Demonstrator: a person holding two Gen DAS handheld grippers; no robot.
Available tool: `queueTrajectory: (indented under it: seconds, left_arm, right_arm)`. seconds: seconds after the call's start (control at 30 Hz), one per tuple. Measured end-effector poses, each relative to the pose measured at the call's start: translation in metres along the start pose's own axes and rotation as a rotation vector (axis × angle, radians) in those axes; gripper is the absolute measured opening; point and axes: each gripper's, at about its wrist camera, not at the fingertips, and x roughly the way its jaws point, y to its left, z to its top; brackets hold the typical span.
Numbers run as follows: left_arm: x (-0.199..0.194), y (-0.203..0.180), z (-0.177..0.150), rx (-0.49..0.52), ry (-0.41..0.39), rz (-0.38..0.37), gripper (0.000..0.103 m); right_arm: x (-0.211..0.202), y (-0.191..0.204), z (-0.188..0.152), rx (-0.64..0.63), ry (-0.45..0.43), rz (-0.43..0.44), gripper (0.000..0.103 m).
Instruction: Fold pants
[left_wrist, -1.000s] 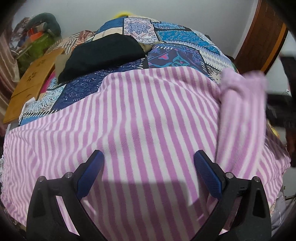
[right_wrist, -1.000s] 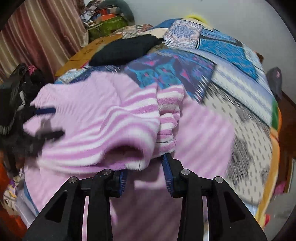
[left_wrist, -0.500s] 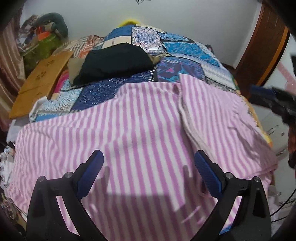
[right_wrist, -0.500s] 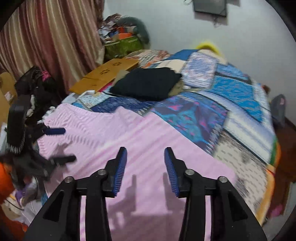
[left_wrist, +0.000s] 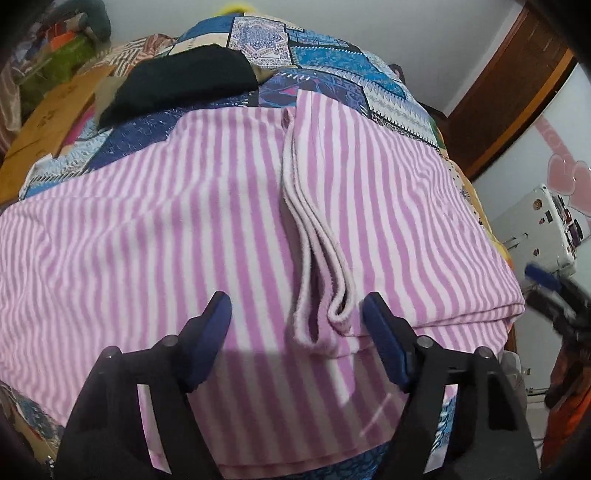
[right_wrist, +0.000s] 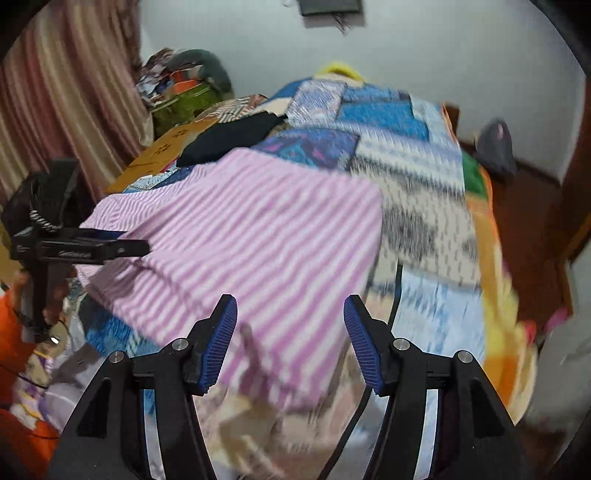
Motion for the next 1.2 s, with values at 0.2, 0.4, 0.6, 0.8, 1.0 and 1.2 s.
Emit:
queueTrajectory:
  seconds: [0.2,0.4,0.6,0.8,1.0,1.2]
  left_arm:
    - [-0.002,-0.017,0.007,0.045,-0.002,-0.013,0.029]
    - [-0.008,-0.028,0.012,0.070,-0.010,0.004,0.012]
    - [-0.037,-0.027,0.010,0.059,-0.061,-0.007,0.011]
    - [-0.061,-0.035,-0.007,0.059,-0.086,-0.032,0.011]
    - [-0.037,-0.030,-0.035,0.063,0.010,-0.003,0.012]
    - [-0.051,-0.015,-0.036,0.076,-0.037,0.079,0.027]
  right_arm:
    - [0.000,-0.015,-0.032,0.107,0.032,0.040,0.056]
    - [0.007,-0.016,-0.045,0.099,0.029,0.029,0.056]
    - [0.012,-0.025,-0.043,0.146,-0.056,0.048,0.010]
    - [-0.014,-0.029,-0.042,0.135,-0.157,0.010,0.008]
    - [-0.004,-0.032,-0.054,0.127,-0.073,0.012,0.008]
    - [-0.010,-0.045,-0.063,0.195,-0.028,0.077,0.012]
